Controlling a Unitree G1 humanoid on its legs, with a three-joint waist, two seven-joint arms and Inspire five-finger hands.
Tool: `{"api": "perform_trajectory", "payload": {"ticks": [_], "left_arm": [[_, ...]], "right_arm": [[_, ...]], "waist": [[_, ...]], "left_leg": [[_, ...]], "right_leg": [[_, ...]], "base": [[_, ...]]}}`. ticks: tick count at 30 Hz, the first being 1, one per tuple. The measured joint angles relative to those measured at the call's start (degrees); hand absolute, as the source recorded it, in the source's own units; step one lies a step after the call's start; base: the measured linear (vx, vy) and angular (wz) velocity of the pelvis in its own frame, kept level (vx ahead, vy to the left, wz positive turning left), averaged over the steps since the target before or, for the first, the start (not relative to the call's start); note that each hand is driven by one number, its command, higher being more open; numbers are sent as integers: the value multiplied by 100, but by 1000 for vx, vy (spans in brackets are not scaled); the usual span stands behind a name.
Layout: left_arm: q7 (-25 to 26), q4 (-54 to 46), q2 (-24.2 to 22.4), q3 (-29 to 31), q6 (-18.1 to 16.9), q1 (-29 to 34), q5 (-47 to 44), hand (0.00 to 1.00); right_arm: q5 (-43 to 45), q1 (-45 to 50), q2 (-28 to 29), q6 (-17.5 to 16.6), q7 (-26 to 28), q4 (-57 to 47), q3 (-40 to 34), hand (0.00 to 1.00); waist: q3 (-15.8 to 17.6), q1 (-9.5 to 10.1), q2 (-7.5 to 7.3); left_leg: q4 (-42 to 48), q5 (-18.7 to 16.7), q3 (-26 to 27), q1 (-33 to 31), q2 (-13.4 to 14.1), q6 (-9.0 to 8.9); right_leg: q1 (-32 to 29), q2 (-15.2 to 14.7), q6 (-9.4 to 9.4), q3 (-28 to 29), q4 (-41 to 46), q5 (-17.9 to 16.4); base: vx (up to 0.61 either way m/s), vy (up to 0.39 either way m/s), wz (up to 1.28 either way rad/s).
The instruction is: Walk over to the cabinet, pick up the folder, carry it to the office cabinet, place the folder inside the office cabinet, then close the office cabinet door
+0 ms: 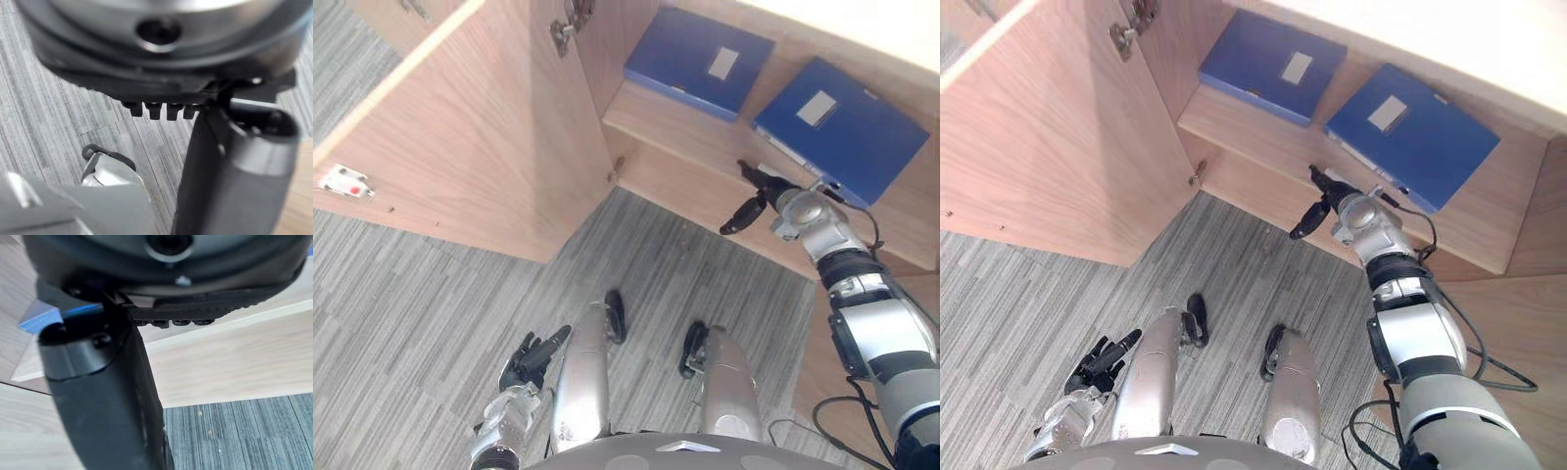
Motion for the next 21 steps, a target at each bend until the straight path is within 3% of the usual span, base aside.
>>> {"api": "perform_trajectory", "payload": {"ticks": [5, 10, 11, 13, 14, 15, 18, 21], "left_arm": [[-32, -56, 34, -193, -4, 147, 5, 100], [17, 0, -37, -442, 2, 153, 10, 100], [41, 55, -58, -440, -3, 146, 8, 100], [124, 306, -166, -442, -12, 136, 11, 100], [196, 538, -275, -457, -2, 132, 14, 100], [254, 713, -361, -489, 5, 117, 25, 100], [358, 808, -277, -543, -13, 59, 157, 100], [467, 964, -131, -663, -58, 63, 488, 100]], "right_arm": [[45, 641, 350, 113, 319, 245, 4, 100], [136, 1228, 1063, 211, 154, 316, -334, 100], [247, 1277, 1170, 237, 136, 321, -335, 100], [559, 1434, 1465, 199, 87, 410, -476, 100], [841, 1588, 1632, 98, -56, 633, -864, 100], [1017, 1707, 1750, 78, -209, 862, -1397, 100], [1540, 2124, 1805, 124, -724, 1139, -2492, 100], [2197, 2645, 1837, 99, -1134, 1136, -3022, 100]], "waist": [[-324, -28, -35], [-444, -65, -36], [-492, -56, -42], [-582, -15, -17], [-743, -25, 68], [-838, -87, 89], [-981, -147, -55], [-1134, -265, -278]], "left_leg": [[-828, 139, 34, 909, -132, -24], [-959, 127, -9, 1585, -59, -55], [-885, 126, -140, 1570, -52, -57], [-733, 89, -952, 1579, -165, -125], [-798, -2, -1521, 1607, -254, -333], [-1077, -72, -1696, 1774, -270, -447], [-1656, 223, -1557, 1992, -433, -349], [-2285, 444, -1131, 2328, -582, -279]], "right_leg": [[1068, 87, 122, -193, -1129, 319], [2009, 308, 188, -250, -1985, 697], [2029, 363, 184, -171, -2060, 748], [2184, 499, 197, 49, -2337, 946], [2249, 599, 207, 113, -2588, 1103], [2350, 608, 261, 157, -2851, 1232], [2423, 471, 339, 264, -3335, 1685], [2399, 329, 384, 647, -3659, 2011]], "base": [[188, 17, 5], [109, 22, -8], [22, 10, -54], [0, 25, -55], [-2, 78, -43], [-7, 115, -35], [-58, 111, -21], [-106, 126, -64]]}}
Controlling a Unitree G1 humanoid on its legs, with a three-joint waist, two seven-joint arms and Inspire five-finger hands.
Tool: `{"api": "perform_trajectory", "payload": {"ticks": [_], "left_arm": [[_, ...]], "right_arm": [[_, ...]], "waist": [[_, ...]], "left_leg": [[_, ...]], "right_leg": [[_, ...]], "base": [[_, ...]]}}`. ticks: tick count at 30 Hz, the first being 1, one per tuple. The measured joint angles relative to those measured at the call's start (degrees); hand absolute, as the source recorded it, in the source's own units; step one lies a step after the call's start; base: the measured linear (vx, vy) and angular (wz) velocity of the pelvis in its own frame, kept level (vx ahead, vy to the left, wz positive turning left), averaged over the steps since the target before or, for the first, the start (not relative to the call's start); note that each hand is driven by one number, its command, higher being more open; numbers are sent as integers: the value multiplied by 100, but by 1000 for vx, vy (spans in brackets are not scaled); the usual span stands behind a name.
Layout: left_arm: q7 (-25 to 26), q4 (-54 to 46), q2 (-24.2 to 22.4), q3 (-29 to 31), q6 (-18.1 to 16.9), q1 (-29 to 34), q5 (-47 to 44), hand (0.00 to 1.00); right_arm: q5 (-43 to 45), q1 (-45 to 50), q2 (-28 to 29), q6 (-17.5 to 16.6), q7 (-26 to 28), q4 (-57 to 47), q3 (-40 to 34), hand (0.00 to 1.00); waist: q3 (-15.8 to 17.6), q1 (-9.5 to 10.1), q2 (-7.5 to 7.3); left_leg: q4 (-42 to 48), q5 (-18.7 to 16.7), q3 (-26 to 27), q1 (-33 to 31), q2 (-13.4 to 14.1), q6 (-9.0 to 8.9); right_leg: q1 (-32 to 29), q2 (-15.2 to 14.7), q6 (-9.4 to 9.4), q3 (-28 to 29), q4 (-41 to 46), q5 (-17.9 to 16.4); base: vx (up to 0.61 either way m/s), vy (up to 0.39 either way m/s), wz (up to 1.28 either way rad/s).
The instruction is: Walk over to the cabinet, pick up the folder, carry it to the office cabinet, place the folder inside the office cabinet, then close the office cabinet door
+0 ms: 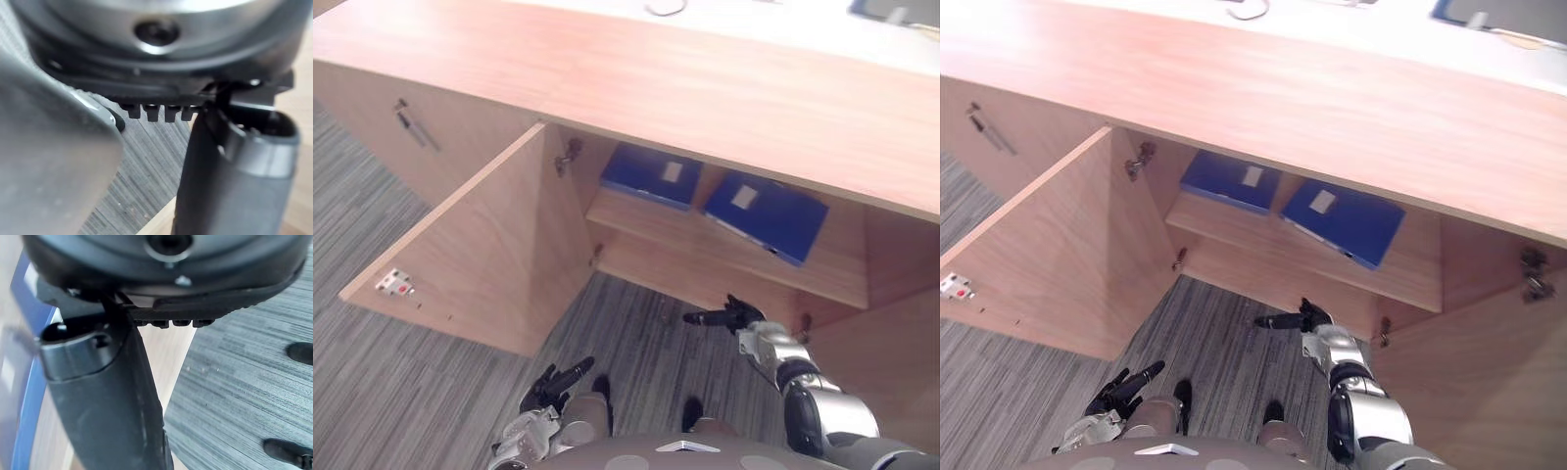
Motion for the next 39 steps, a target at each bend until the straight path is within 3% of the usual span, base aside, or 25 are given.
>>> {"api": "perform_trajectory", "payload": {"ticks": [3, 4, 7, 10, 12, 14, 16, 17, 19, 20, 21, 22, 23, 24, 25, 26, 29, 31, 34, 39], "left_arm": [[91, 242, 164, -15, -75, 24, 219, 100], [147, 372, 176, 46, -84, 19, 218, 100], [213, 509, 168, 300, -91, 29, 254, 100], [288, 573, 64, 709, -97, 9, 627, 100], [320, 572, 30, 755, -99, -2, 683, 100], [351, 571, 2, 765, -104, -8, 865, 100], [383, 571, -46, 915, -110, -32, 898, 100], [458, 568, -53, 1005, -119, -43, 902, 100], [537, 565, -16, 1150, -129, -36, 901, 100], [568, 567, 36, 1187, -127, -20, 900, 100], [597, 569, -10, 1272, -123, -8, 900, 100], [599, 564, -24, 1272, -129, -5, 900, 100], [607, 562, -78, 1252, -140, -1, 898, 100], [606, 558, -125, 1200, -168, -4, 897, 100], [604, 542, -40, 1133, -180, -2, 896, 100], [620, 563, -5, 1130, -180, -5, 894, 100], [693, 635, -6, 1022, -177, -35, 892, 100], [729, 643, -25, 909, -177, -52, 893, 100], [751, 681, -27, 856, -177, 4, 891, 100], [760, 677, -24, 797, -187, 20, 851, 100]], "right_arm": [[648, 662, 222, -97, -218, -44, -213, 100], [1032, 1032, 386, -141, -321, -103, -220, 100], [1359, 1588, 604, -181, -433, -177, -225, 100], [1448, 2232, 836, -182, -623, -700, -255, 100], [1447, 2397, 899, -183, -687, -1001, -269, 100], [1448, 2609, 997, -205, -818, -1522, -330, 100], [1450, 2780, 1158, -259, -996, -1952, -492, 100], [1445, 2927, 1305, -347, -1142, -2204, -548, 100], [1440, 3039, 1397, -353, -1247, -2315, -548, 100], [1436, 3090, 1396, -350, -1300, -2330, -551, 100], [1427, 3094, 1435, -372, -1377, -2540, -613, 100], [1428, 3079, 1451, -384, -1405, -2610, -618, 100], [1426, 3033, 1421, -408, -1460, -2720, -687, 100], [1426, 3019, 1436, -468, -1521, -2752, -816, 100], [1427, 3006, 1448, -482, -1573, -2739, -845, 100], [1427, 3005, 1441, -479, -1579, -2694, -896, 100], [1429, 2988, 1365, -474, -1748, -2580, -1154, 100], [1418, 2978, 1307, -474, -1786, -2588, -1200, 100], [1369, 2976, 1310, -453, -1785, -2770, -1201, 100], [1118, 2942, 1212, -470, -1753, -3361, -1198, 100]], "waist": [[-143, -132, -229], [-201, -133, -308], [-235, -274, -362], [-239, -302, -374], [-242, -333, -391], [-247, -417, -389], [-260, -437, -364], [-250, -440, -330], [-287, -439, -474], [-368, -397, -644], [-407, -418, -554], [-439, -429, -547], [-491, -421, -494], [-528, -425, -317], [-513, -444, -532], [-472, -431, -567], [-447, -447, -430], [-451, -431, -319], [-455, -433, -269], [-447, -429, -262]], "left_leg": [[-390, 46, 274, 398, -151, 15], [-568, 88, 419, 610, -199, 17], [-975, 221, 821, 1025, -219, 35], [-1297, 268, 1586, 1449, -143, 11], [-1359, 268, 1824, 1550, -102, 13], [-1366, 233, 2190, 1657, -43, 62], [-1325, 194, 2400, 1732, 77, 131], [-1168, 124, 2550, 1747, 207, 176], [-757, -97, 2681, 1746, 316, 42], [-340, -393, 2841, 1721, 358, -74], [-145, -507, 3037, 1692, 620, -132], [-156, -502, 3132, 1698, 658, -142], [-285, -450, 3311, 1746, 733, -216], [-521, -313, 3479, 1762, 831, -201], [-527, -315, 3607, 1854, 726, -291], [-529, -337, 3660, 1918, 720, -322], [-670, -350, 3607, 1953, 742, -348], [-782, -350, 3612, 1942, 739, -357], [-836, -332, 3633, 1956, 734, -359], [-838, -407, 3297, 2044, 704, -392]], "right_leg": [[-42, -88, -9, 378, -63, 50], [-104, -86, -101, 633, -59, -21], [-140, -36, -135, 975, -44, -38], [-239, 60, -411, 1294, -56, 75], [-300, 62, -432, 1318, -50, 88], [-390, 28, -776, 1031, 7, 61], [-476, -207, -1196, 26, 248, -259], [-551, -471, -1357, -839, 681, -397], [-599, -718, -1332, -1289, 1275, -342], [-533, -761, -928, -1380, 1297, -101], [-516, -538, -853, -1340, 1060, 23], [-526, -428, -927, -1318, 878, 36], [-523, -371, -1195, -1607, 672, -150], [-571, -442, -1336, -2080, 851, -299], [-640, -583, -1141, -2205, 1043, -117], [-633, -594, -815, -2163, 1052, -80], [-705, -319, -611, -1947, 863, 1], [-667, -49, -551, -1744, 403, 251], [-488, 181, -528, -1554, -302, 643], [-104, 258, -439, -1587, -901, 897]], "base": [[-93, 70, -85], [-89, 46, -115], [-70, 48, -97], [-47, 36, -125], [-37, 18, -107], [-16, 16, -84], [31, 43, -60], [101, 24, -48], [122, -13, -50], [86, -51, -82], [50, -48, -90], [47, -39, -94], [70, 13, -90], [113, -23, -95], [91, -18, -75], [60, -54, -55], [52, -50, -47], [26, -2, -52], [28, 64, -43], [-5, 121, 0]]}}
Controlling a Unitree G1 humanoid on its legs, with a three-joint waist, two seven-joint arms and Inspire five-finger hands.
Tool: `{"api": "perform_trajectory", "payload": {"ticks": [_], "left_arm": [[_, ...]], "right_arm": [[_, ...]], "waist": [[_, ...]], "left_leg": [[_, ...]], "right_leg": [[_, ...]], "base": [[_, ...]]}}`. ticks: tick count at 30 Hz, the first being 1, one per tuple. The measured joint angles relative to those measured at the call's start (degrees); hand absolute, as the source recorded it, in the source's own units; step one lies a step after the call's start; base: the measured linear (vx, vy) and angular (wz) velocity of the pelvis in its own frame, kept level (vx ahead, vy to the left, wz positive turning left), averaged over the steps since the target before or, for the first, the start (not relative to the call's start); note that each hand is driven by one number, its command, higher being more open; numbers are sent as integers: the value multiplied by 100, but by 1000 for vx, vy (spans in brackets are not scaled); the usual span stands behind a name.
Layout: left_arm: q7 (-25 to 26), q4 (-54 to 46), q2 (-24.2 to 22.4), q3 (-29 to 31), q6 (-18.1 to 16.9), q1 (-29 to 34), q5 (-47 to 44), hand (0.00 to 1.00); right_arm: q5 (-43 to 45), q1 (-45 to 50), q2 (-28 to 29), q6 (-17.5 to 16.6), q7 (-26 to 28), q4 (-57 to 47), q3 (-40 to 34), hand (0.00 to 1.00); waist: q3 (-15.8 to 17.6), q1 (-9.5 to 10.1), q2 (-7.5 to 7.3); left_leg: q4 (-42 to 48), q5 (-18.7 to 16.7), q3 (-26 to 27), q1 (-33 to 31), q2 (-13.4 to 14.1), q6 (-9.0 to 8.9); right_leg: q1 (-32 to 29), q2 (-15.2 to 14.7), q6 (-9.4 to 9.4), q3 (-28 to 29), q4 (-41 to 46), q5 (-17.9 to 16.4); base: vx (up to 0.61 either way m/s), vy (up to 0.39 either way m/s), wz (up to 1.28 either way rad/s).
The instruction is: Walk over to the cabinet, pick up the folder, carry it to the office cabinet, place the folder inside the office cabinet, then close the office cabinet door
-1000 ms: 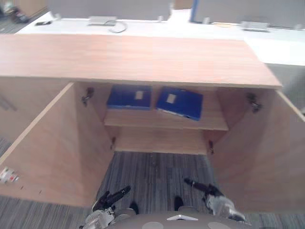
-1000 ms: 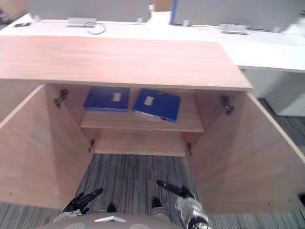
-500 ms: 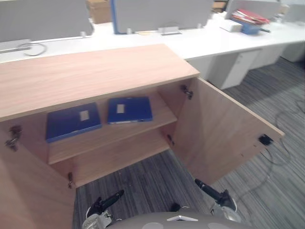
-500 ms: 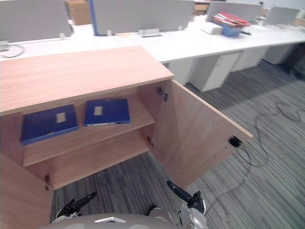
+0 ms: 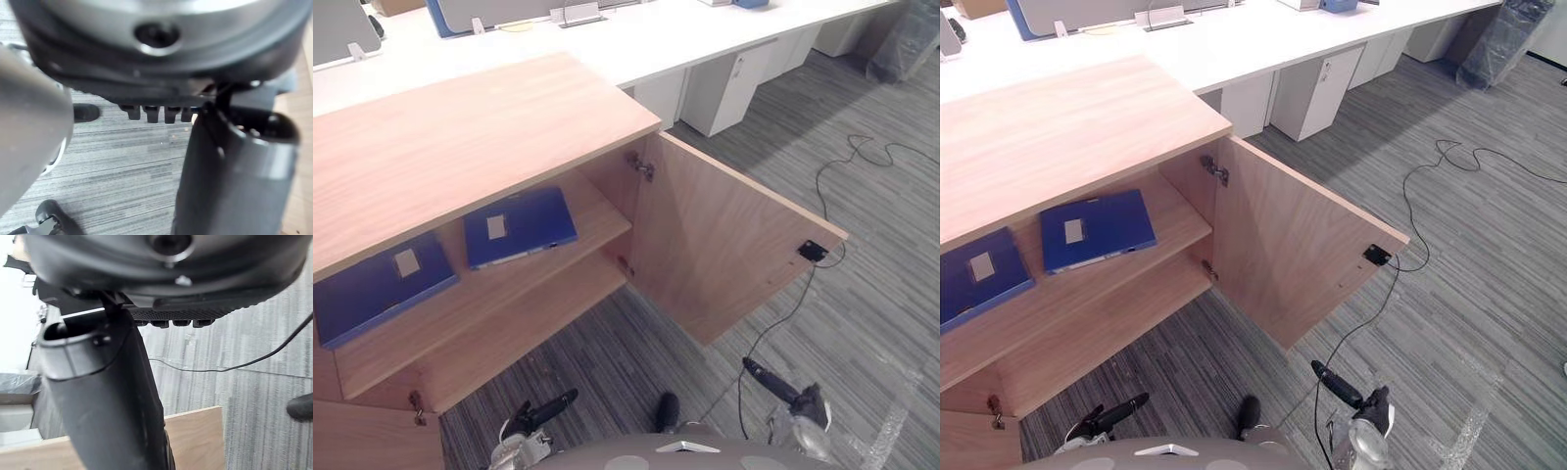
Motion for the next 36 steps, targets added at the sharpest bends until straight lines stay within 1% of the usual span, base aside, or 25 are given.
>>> {"api": "perform_trajectory", "payload": {"ticks": [2, 4, 7, 9, 10, 13, 17, 19, 20, 23, 25, 26, 28, 30, 31, 32, 34, 35, 36], "left_arm": [[-6, -9, 3, -100, -7, 0, -1, 100], [-17, -4, -4, -130, -6, 12, 0, 100], [-34, -4, -3, -215, -6, 21, 4, 100], [-44, -4, -2, -215, -6, 12, 6, 100], [-49, -4, 1, -215, -6, 13, 9, 100], [-55, -3, 41, -215, -4, 54, 13, 100], [-68, 11, 131, -213, -3, 106, 22, 100], [-70, 11, 156, -212, -3, 106, 23, 100], [-72, 11, 160, -211, -3, 103, 23, 100], [-140, 12, 217, -205, -7, 115, 25, 100], [-188, 15, 228, -206, -7, 109, 26, 100], [-241, 15, 228, -210, -7, 104, 30, 100], [-303, 20, 227, -219, -7, 104, 48, 100], [-339, 59, 242, -270, -9, 111, 51, 100], [-358, 113, 261, -317, -11, 119, 53, 100], [-431, 230, 296, -360, -9, 129, 92, 100], [-538, 278, 338, -449, -11, 150, 248, 100], [-581, 298, 359, -459, -15, 150, 251, 100], [-663, 361, 399, -465, -22, 159, 255, 100]], "right_arm": [[-191, -121, -130, -7, 45, -147, 34, 100], [-189, -376, -323, -52, 106, -156, 123, 100], [-181, -629, -424, -216, 128, -166, 123, 100], [-180, -685, -454, -224, 174, -243, 126, 100], [-178, -726, -474, -227, 196, -371, 157, 100], [-151, -897, -668, -220, 185, -436, 303, 100], [-115, -876, -929, -221, 180, -465, 383, 100], [81, -830, -1114, -222, 254, -492, 541, 100], [86, -831, -1143, -222, 264, -492, 564, 100], [84, -824, -1295, -222, 456, -493, 764, 100], [78, -765, -1494, -221, 577, -506, 955, 100], [72, -701, -1663, -221, 702, -541, 1064, 100], [66, -536, -2044, -220, 789, -691, 1434, 100], [51, -192, -2838, -217, 1047, -1040, 2176, 100], [49, -139, -3045, -217, 1176, -1082, 2332, 100], [48, -12, -3465, -217, 1371, -1211, 2680, 100], [39, 239, -4124, -211, 1660, -1572, 3245, 100], [38, 290, -4280, -211, 1756, -1691, 3400, 100], [20, 302, -4619, -210, 1980, -1895, 3757, 100]], "waist": [[17, 32, 31], [49, 43, 70], [91, 102, 135], [106, 182, 164], [126, 185, 195], [137, 175, 219], [152, 137, 240], [163, 124, 248], [166, 117, 252], [172, 11, 260], [188, -3, 274], [212, -4, 289], [276, -25, 312], [305, -99, 318], [308, -134, 319], [307, -181, 320], [304, -237, 300], [304, -265, 293], [295, -345, 276]], "left_leg": [[-1, -55, -96, -6, -1, 5], [-6, -110, -188, -14, -19, 3], [-30, -126, -408, -25, -52, 15], [-57, -129, -532, -25, -68, 18], [-95, -129, -622, -33, -84, 18], [-98, -129, -778, -46, -100, 19], [-97, -126, -929, -79, -123, 23], [-95, -122, -996, -96, -158, 31], [-95, -122, -1008, -97, -166, 31], [-84, -121, -1045, -103, -179, 33], [-65, -122, -1045, -107, -173, 34], [-36, -129, -1045, -116, -166, 44], [2, -138, -1043, -130, -155, 53], [13, -138, -1025, -218, -142, 51], [15, -137, -1020, -227, -131, 51], [31, -137, -987, -217, -71, 50], [80, -143, -952, -215, -24, 38], [90, -141, -942, -215, -1, 33], [101, -132, -912, -210, 41, 15]], "right_leg": [[14, -5, 4, -27, -1, 2], [20, -15, 19, -52, -6, 11], [84, -69, 41, -170, -41, 10], [88, -82, 43, -193, -41, 10], [108, -102, 44, -257, -41, 10], [175, -134, 45, -312, -43, 11], [204, -173, 50, -317, -44, 14], [204, -208, 73, -328, -45, 30], [204, -216, 78, -328, -46, 33], [204, -231, 90, -319, -48, 39], [199, -225, 93, -297, -49, 37], [196, -220, 94, -286, -50, 36], [183, -210, 95, -258, -50, 35], [74, -192, 95, -187, -50, 35], [59, -190, 95, -172, -50, 36], [54, -170, 91, -140, -50, 34], [39, -90, 75, -90, -49, 25], [32, -64, 69, -70, -49, 22], [18, -7, 52, -29, -49, 11]], "base": [[-24, 146, 12], [-43, 149, 8], [-35, 122, 18], [-16, 95, 17], [-12, 72, 20], [-8, 87, 26], [-16, 67, 13], [-48, 41, 4], [-62, 41, 3], [-74, 33, 0], [-56, 13, -4], [-63, 13, -5], [-72, 16, -8], [-66, 13, -14], [-48, 22, -17], [-35, 21, -15], [-33, 2, -18], [-41, -24, -20], [-39, -22, -24]]}}
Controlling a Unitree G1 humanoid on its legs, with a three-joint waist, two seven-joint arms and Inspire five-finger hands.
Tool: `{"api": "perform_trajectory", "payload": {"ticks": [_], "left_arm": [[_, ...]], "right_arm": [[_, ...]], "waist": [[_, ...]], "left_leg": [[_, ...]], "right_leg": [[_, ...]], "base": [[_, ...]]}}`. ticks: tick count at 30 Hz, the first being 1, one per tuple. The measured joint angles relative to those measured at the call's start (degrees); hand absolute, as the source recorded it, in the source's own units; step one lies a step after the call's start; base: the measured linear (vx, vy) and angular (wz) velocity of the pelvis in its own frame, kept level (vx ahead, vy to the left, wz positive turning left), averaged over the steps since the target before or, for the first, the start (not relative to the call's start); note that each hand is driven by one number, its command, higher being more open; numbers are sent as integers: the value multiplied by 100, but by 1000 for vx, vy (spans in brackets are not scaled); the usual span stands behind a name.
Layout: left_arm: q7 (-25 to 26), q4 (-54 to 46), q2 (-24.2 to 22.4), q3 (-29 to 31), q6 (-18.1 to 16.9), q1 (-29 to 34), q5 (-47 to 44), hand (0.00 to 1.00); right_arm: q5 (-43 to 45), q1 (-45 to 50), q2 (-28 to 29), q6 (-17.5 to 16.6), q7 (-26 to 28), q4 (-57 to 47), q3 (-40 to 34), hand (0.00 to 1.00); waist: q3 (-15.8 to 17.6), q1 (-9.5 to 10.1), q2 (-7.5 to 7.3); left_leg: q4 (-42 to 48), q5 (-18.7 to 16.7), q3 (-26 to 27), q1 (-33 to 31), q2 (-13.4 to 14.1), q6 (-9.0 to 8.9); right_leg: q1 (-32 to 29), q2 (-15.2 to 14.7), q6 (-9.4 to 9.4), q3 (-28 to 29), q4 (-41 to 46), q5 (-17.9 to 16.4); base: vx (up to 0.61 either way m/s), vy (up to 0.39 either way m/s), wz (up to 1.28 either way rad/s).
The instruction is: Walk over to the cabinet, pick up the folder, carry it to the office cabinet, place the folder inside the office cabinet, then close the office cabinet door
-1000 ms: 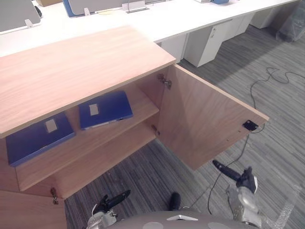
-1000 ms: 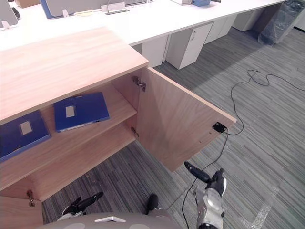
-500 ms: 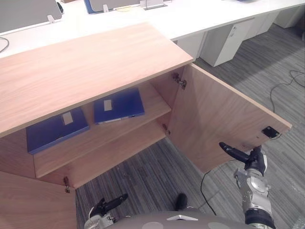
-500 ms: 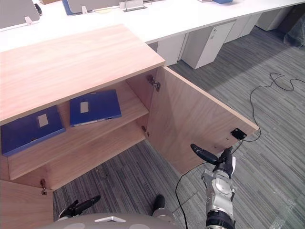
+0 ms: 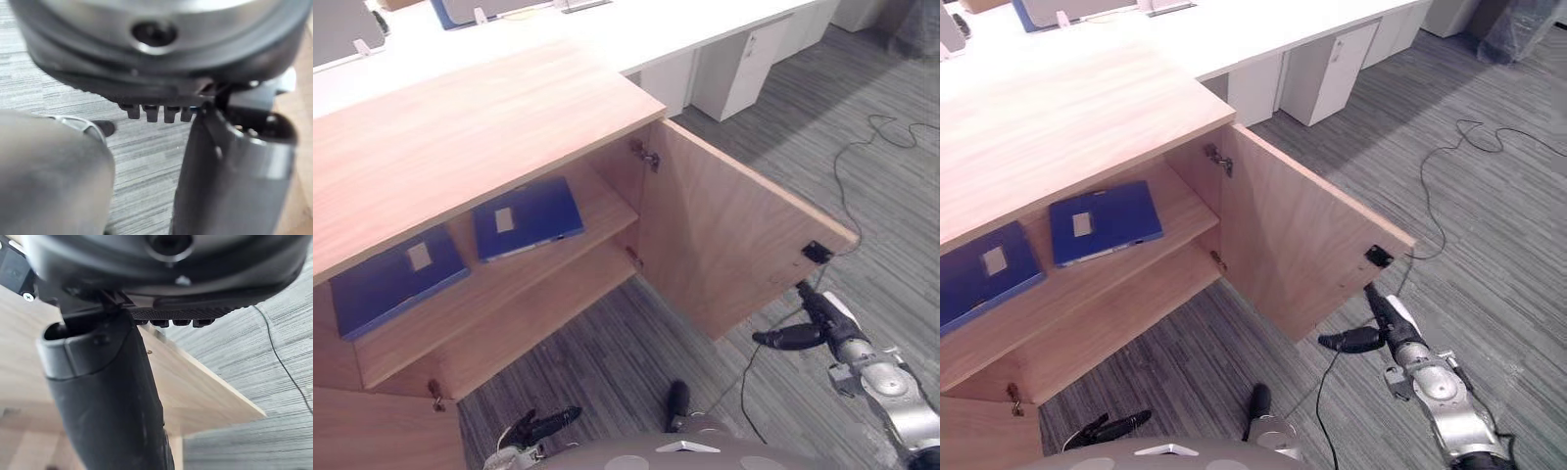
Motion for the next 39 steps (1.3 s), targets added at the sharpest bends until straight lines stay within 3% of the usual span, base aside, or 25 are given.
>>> {"api": "perform_trajectory", "payload": {"ticks": [3, 6, 12, 14, 21, 29, 32, 36, 39], "left_arm": [[-90, 104, 41, -5, -22, -62, 11, 100], [-112, 107, 44, -47, -45, -87, 12, 100], [-98, 105, -55, 213, -24, -35, 17, 100], [-88, 98, -69, 438, -20, 49, 16, 100], [-31, 86, -85, 920, 29, 213, 18, 100], [20, 47, -102, 929, 27, 213, 18, 100], [26, 15, -118, 921, 27, 205, 17, 100], [137, -27, -258, 709, 27, 147, 5, 100], [231, -127, -316, 287, 22, 139, -11, 100]], "right_arm": [[-429, -15, -743, 0, 804, -529, 826, 100], [-461, -271, -952, -4, 1584, -1004, 1697, 100], [-683, -970, -181, -500, 2362, -1624, 3116, 100], [-850, -1141, -43, -534, 2367, -1616, 3173, 100], [-967, -1310, 267, -532, 2311, -1458, 3215, 100], [-1119, -1371, 1054, -533, 2048, -1077, 3187, 100], [-1356, -1253, 1555, -539, 1932, -366, 2976, 100], [-2079, -1135, 2412, -496, 1449, 1641, 2218, 100], [-2454, -1141, 3128, -231, 535, 3632, 599, 100]], "waist": [[-8, -28, -24], [-9, 83, -25], [-97, 461, 141], [-117, 553, 171], [-142, 818, -32], [-162, 872, -75], [-175, 902, -95], [-154, 895, -5], [-78, 866, 177]], "left_leg": [[12, 50, 28, 6, 112, -81], [0, 133, -22, -5, 210, -161], [-34, 234, -409, -234, 281, -154], [-71, 289, -524, -273, 264, -181], [-281, 492, -1074, -415, 180, -137], [-311, 522, -1282, -395, 51, -102], [-306, 523, -1345, -397, 33, -99], [-297, 511, -1604, -397, -80, -64], [-278, 506, -2000, -282, -273, 70]], "right_leg": [[-23, 114, -33, 46, 0, -34], [-18, 213, -114, 27, -1, -97], [-21, 227, -160, -276, 2, -128], [-6, 204, -159, -367, 3, -125], [111, 98, -212, -834, 34, -140], [269, -33, -155, -975, 4, -142], [296, -92, -146, -1016, 4, -145], [458, -225, -30, -1248, 5, -184], [797, -474, 126, -1628, 176, -251]], "base": [[-71, -28, -13], [-59, -21, 6], [-24, 40, 29], [27, 96, 36], [51, 97, 41], [2, 96, 16], [-11, 86, 9], [-5, 84, 32], [35, 129, 61]]}}
